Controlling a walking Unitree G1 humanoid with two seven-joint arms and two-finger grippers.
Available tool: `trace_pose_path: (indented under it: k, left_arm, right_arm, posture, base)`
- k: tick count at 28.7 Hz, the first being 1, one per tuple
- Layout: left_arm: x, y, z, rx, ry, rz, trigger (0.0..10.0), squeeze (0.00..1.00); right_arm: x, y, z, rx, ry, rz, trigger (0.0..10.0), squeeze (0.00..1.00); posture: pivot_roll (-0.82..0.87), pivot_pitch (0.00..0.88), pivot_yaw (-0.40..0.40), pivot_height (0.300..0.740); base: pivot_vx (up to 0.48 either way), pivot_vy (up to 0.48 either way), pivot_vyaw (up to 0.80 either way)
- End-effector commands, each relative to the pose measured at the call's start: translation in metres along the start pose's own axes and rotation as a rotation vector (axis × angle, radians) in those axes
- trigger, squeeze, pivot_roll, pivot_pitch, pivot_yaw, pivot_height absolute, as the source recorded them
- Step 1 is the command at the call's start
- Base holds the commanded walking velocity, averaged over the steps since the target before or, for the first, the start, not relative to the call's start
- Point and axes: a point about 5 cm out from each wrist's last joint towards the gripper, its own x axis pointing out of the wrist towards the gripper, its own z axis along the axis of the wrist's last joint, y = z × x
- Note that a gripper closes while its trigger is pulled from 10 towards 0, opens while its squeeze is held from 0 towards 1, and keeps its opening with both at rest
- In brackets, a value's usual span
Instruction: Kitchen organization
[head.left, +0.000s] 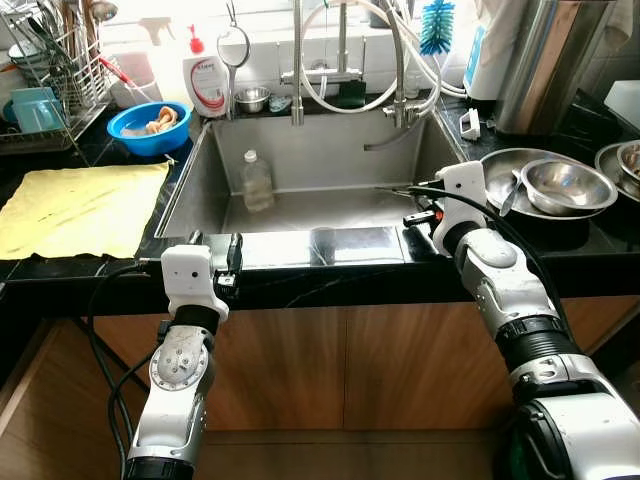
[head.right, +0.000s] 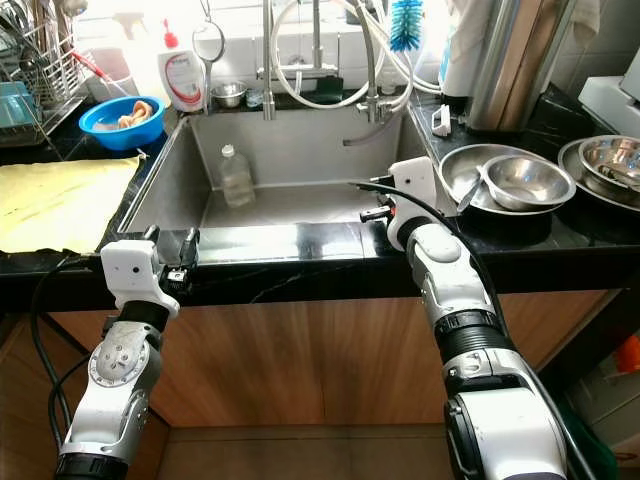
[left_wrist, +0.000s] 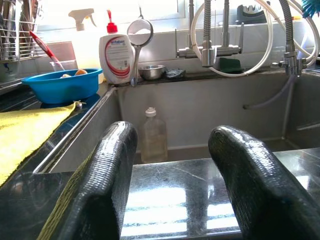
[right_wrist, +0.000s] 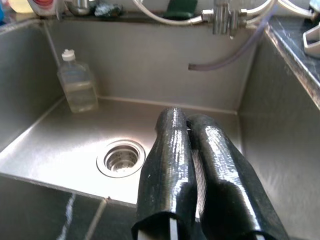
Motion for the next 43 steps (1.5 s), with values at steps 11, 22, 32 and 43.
trace_pose_path:
  k: [11,22,32,43]
  left_arm:
    - [-0.001,0.001,0.000,0.009,0.006,-0.006,10.0,0.00]
    - [-0.001,0.000,-0.001,0.006,0.008,-0.014,10.0,0.00]
    - [-0.001,-0.002,-0.002,-0.001,0.014,-0.013,10.0,0.00]
    - [0.000,-0.001,-0.002,-0.002,0.013,-0.009,10.0,0.00]
  right_arm:
    - [0.003,0.001,0.010,-0.012,-0.069,-0.037,10.0,0.80]
    - [-0.019,-0.003,0.024,-0.111,-0.230,-0.166,10.0,1.00]
    - [-0.058,-0.018,-0.002,0.010,-0.271,-0.432,10.0,1.00]
    - [-0.065,-0.037,-0.012,-0.215,-0.107,-0.457,10.0,0.00]
  posture:
    - [-0.11,0.000,0.076,0.740]
    - [-0.12,0.000,0.076,0.740]
    - [-0.13,0.000,0.078,0.740]
    - [-0.13,0.000,0.076,0.740]
  base:
    - [0.000,0.000,0.00]
    - [0.000,0.000,0.00]
    - [0.000,0.000,0.00]
    - [0.000,0.000,0.00]
